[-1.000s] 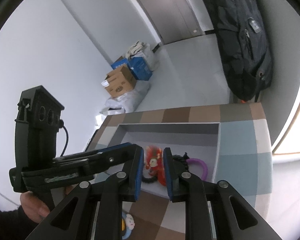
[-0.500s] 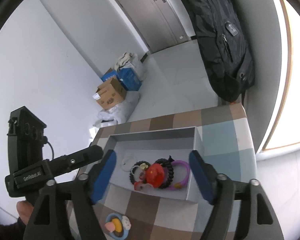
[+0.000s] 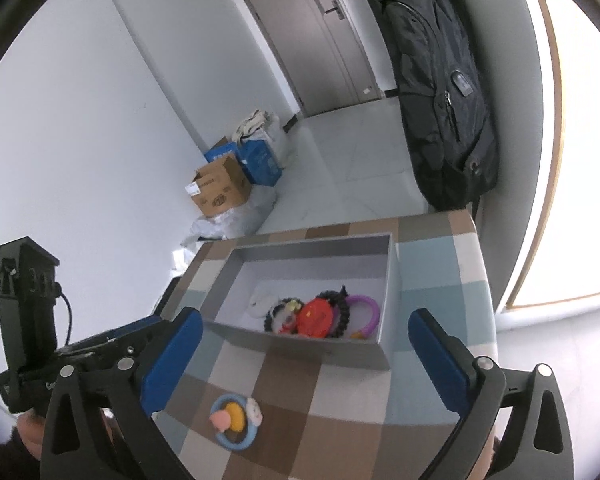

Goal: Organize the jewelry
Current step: 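Move both tools back to the blue ring teether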

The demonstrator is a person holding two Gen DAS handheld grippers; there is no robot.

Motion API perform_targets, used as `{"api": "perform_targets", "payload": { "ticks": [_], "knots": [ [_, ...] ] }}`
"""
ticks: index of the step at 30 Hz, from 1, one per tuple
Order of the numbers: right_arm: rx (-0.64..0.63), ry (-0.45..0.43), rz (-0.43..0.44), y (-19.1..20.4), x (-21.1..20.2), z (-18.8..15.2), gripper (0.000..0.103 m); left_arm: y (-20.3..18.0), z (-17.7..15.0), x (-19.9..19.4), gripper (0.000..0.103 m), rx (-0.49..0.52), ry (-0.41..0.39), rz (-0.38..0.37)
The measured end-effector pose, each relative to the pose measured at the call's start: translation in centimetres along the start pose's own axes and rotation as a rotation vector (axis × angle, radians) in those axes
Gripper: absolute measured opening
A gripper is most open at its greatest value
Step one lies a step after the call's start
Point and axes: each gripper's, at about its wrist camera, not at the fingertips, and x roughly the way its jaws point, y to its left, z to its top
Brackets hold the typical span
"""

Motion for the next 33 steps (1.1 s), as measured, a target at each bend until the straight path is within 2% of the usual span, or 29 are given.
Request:
{"api": "perform_targets", "payload": {
  "ticks": [3,7,10,14,21,25,26,29,33],
  "knots": [
    [-0.02,0.003,-0.009,0.5,-0.5,-0.7,0.103,-0.4,-1.0,-0.9,0.071,0.036,-0.006,0.046],
    [-0.049,0.033,-0.036,1.4,-0.6,-1.7,0.103,0.0,-2.2,-1.4,0.072,0.019,0.01,0.086],
    [-0.063,0.055,-0.045,2.0,-0.5,-2.7,0.103,0.7,-2.9,-1.7,0.072,-0.015,0.03,0.086],
    [-0.102,0.107,-0.052,3.3,0.2,-3.7,0.103,1.0,-4.0,-3.4,0.072,-0.018,0.007,0.064],
    [-0.131,0.174,-0.006,5.2,1.4,-4.7,0.101,2.1,-3.8,-4.4,0.072,-0.03,-0.016,0.05],
    [-0.147,0.268,0.004,6.1,3.4,-6.0,0.072,3.1,-3.7,-4.9,0.073,-0.046,-0.03,0.046],
    [-0.153,0.297,0.004,6.3,4.0,-6.5,0.069,3.5,-3.6,-4.8,0.073,-0.063,-0.027,0.039],
    [-0.163,0.334,0.005,6.8,4.8,-7.2,0.06,4.5,-3.3,-4.5,0.074,-0.109,-0.014,0.018],
    [-0.224,0.343,-0.013,8.2,5.6,-7.7,0.059,5.6,-3.2,-4.3,0.075,-0.154,0.002,0.01]
  ]
}}
